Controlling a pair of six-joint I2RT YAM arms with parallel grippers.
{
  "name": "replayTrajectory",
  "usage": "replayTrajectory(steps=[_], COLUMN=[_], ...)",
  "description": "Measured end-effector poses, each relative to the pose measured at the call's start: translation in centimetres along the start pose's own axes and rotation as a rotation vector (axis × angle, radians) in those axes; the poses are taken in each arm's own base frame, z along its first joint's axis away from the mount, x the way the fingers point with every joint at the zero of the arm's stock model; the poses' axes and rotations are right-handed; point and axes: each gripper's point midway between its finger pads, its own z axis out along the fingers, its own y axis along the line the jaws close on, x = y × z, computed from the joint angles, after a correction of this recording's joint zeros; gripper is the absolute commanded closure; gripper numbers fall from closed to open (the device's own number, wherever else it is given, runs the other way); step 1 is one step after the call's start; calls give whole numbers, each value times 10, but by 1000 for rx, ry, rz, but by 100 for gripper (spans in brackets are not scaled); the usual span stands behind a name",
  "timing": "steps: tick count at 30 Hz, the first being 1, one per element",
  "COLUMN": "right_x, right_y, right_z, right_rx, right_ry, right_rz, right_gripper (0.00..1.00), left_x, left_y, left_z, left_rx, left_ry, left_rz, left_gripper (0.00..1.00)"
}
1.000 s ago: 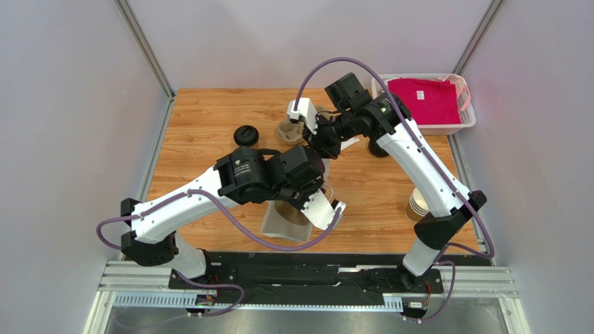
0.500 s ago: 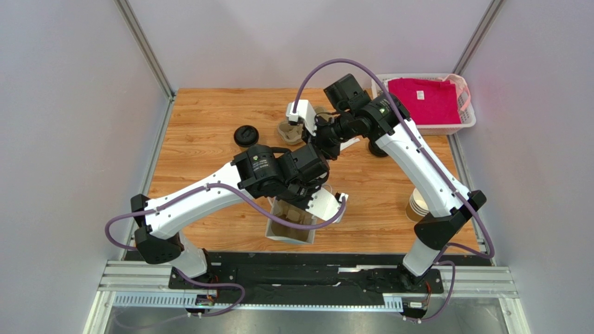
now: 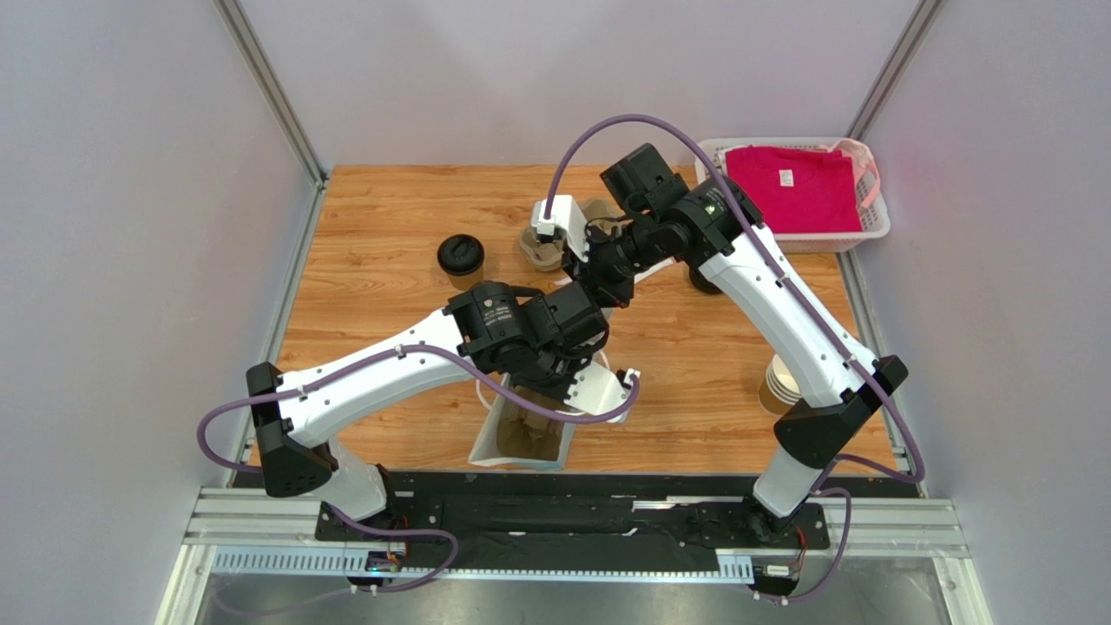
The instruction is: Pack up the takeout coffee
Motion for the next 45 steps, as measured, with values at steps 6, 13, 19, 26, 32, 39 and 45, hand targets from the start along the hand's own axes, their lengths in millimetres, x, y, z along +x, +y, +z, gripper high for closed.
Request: replayTrajectory(steps=[6,13,19,26,32,39,45], right_x=[0,2,7,14,15,13,7], right_y=[2,-1,-7,-18,-19,-21,-23], right_z=[1,8,13,16,16,16,14], right_rx=[-11,-21,-22,5,12,18,24], right_ry=[0,11,25,54,59,53,31], right_rz=[2,10,28,44,49,44,35], right_gripper=[100,100,100,100,100,100,100], left_x=[1,7,13,22,23,25,26], left_y=[3,6,7,7,7,5,6], left_z=[9,17,23,29,30,25,18], left_rx=[3,10,35,62,60,72,80], left_ry=[-22,-39,-36,-8,-4,8,24], left_rz=[-21,-57,-82,-109,-118,-138,-149], left_gripper=[100,100,100,96,66,49,43])
